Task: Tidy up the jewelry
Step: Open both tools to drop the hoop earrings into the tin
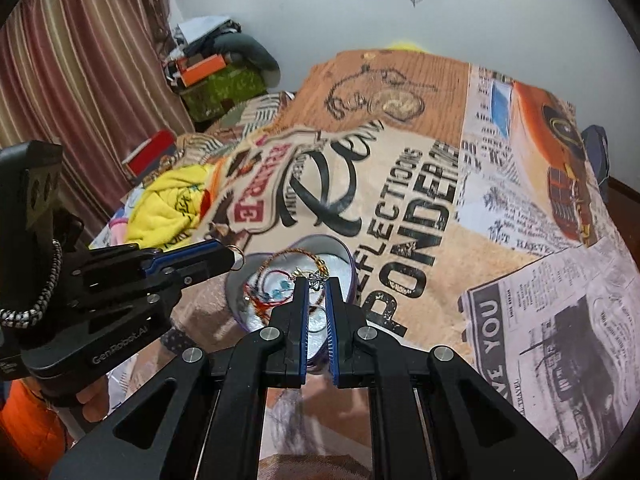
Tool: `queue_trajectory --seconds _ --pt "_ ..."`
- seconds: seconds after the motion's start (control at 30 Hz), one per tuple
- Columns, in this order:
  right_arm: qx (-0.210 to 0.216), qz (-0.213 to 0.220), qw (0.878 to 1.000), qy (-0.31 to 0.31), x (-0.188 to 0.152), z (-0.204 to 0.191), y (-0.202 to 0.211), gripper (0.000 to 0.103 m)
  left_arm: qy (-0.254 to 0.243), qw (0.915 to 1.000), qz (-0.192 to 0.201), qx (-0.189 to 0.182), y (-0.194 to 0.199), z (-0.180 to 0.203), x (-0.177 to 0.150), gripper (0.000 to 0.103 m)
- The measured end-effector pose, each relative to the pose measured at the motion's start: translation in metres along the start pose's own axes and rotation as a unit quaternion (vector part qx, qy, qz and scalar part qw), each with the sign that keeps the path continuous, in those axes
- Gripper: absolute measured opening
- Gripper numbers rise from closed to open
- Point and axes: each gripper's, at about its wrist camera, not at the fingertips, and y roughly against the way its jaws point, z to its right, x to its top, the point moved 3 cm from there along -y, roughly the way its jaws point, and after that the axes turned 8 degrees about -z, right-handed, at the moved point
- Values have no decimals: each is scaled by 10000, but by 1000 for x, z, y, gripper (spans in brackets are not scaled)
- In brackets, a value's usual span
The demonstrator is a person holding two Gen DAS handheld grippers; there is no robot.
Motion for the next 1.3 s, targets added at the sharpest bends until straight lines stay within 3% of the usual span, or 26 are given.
queue_trajectory --seconds 0.67,0.73,0.8,0.9,1.07,1.3 --pt "-123 -378 9991 117 -1 0 -23 7 2 9999 -152 -35 -1 -2 1 7" --pt "-171 -417 9989 146 0 -2 -23 10 46 9999 -115 -19 3 -4 2 8" --pt "-210 -412 9988 156 0 -2 -19 20 87 9999 -85 -10 9 -6 2 8" --pt "-281 -299 9990 161 1 -3 -10 26 121 9999 -9 9 19 -8 3 8" --pt "-362 -107 9991 166 3 -7 11 26 115 9997 204 51 44 -5 5 9" --pt "-439 586 9972 138 8 -18 73 26 -8 9953 935 245 110 11 11 10"
